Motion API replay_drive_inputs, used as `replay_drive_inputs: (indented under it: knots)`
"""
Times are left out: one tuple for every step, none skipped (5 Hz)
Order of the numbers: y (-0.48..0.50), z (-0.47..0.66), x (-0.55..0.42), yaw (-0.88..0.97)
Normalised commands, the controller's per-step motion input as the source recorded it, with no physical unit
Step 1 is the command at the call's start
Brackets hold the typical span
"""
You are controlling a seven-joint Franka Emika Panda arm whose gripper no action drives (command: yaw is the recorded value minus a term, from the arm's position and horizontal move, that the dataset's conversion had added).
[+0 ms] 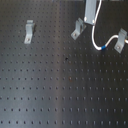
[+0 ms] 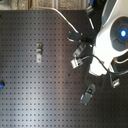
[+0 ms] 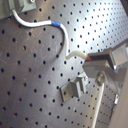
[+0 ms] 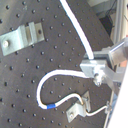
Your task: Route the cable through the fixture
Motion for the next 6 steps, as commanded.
replay_drive_inputs:
  knots:
    - [0.074,0.22,-0.218,0.05]
    - [0.175,0.30,-0.483,0.21]
    - [0.181,0.17,-0.382,0.43]
    - [0.140,0.33,-0.275,0.15]
    - [-0.210,0.24,-0.121,-0.55]
    - [-0.158,0.13,-0.224,-0.59]
